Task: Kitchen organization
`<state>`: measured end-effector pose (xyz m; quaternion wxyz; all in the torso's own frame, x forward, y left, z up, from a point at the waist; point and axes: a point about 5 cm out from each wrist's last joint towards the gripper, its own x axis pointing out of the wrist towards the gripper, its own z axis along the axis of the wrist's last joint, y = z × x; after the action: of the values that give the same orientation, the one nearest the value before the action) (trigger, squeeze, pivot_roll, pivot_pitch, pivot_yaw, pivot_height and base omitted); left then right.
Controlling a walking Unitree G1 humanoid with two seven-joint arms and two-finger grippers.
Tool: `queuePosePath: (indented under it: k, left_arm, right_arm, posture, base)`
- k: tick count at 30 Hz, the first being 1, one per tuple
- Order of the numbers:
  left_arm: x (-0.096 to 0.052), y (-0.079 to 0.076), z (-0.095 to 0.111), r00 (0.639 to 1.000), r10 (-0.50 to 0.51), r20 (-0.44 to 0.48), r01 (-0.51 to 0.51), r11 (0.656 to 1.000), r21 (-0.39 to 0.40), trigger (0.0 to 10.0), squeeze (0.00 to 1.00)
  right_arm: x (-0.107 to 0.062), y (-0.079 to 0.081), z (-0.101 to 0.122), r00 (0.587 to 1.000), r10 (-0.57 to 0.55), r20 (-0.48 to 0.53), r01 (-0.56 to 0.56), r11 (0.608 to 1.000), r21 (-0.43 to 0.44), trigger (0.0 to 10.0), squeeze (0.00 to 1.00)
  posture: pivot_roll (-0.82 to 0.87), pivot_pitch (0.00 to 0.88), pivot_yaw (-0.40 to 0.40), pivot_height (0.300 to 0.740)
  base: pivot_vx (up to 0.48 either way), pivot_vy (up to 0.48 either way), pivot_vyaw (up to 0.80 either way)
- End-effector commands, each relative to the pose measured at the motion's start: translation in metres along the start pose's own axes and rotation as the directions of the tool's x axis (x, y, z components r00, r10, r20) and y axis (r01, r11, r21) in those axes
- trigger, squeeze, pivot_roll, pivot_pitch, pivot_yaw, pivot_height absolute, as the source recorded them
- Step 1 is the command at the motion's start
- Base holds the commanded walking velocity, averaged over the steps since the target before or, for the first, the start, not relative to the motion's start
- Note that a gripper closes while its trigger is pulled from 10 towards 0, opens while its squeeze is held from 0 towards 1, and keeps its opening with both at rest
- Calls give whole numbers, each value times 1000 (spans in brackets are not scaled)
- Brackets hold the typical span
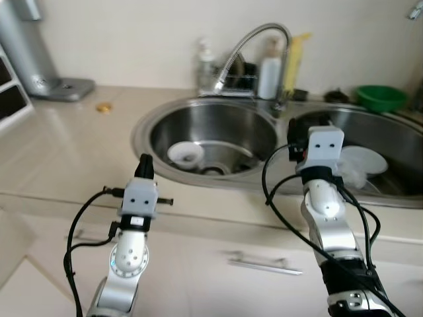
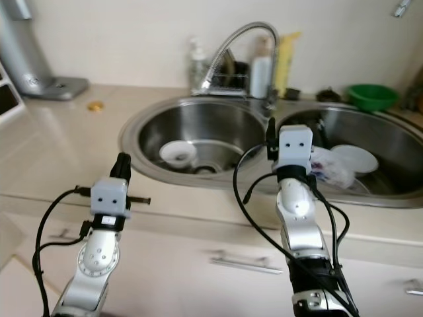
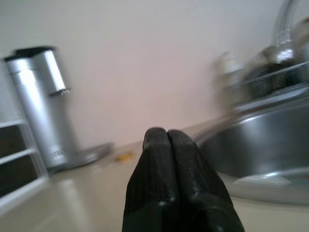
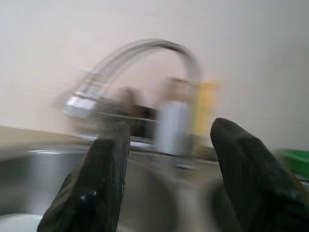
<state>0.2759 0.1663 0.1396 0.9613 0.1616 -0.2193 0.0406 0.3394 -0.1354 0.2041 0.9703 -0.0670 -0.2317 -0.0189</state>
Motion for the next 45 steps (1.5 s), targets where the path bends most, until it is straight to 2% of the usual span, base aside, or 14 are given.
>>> queuePosePath:
  k: [1, 7, 31, 35, 45]
  left_arm:
    - [3, -3, 6, 1000, -6, 26, 6, 1000, -9, 10000, 0]
    - [2, -4, 6, 999, -11, 35, 12, 1000, -9, 10000, 0]
    - [-1, -12, 4, 998, -55, 12, 55, 998, -9, 10000, 0]
    - [-2, -13, 4, 998, -60, 12, 60, 998, -3, 10000, 0]
    - [-2, -15, 3, 996, -84, 10, 84, 996, 15, 10000, 0]
  right_arm:
    - [1, -7, 5, 1000, -13, 29, 14, 1000, -19, 10000, 0]
    - [-4, -3, 7, 999, 10, 42, -9, 1000, -24, 10000, 0]
    - [-12, 2, 0, 1000, 16, -9, -16, 1000, -12, 10000, 0]
    - [-11, -1, -5, 999, -5, -47, 6, 1000, 13, 10000, 0]
    - [-12, 3, -4, 999, 15, -39, -14, 1000, 18, 10000, 0]
  posture:
    - [-60, 0, 29, 740]
    - [-60, 0, 30, 740]
    - [-61, 0, 27, 740]
    - [-60, 0, 26, 740]
    - [-57, 0, 27, 740]
  base:
    - [0, 480, 0]
    - [0, 461, 0]
    - [0, 0, 0]
    - [0, 0, -800]
    - [0, 0, -800]
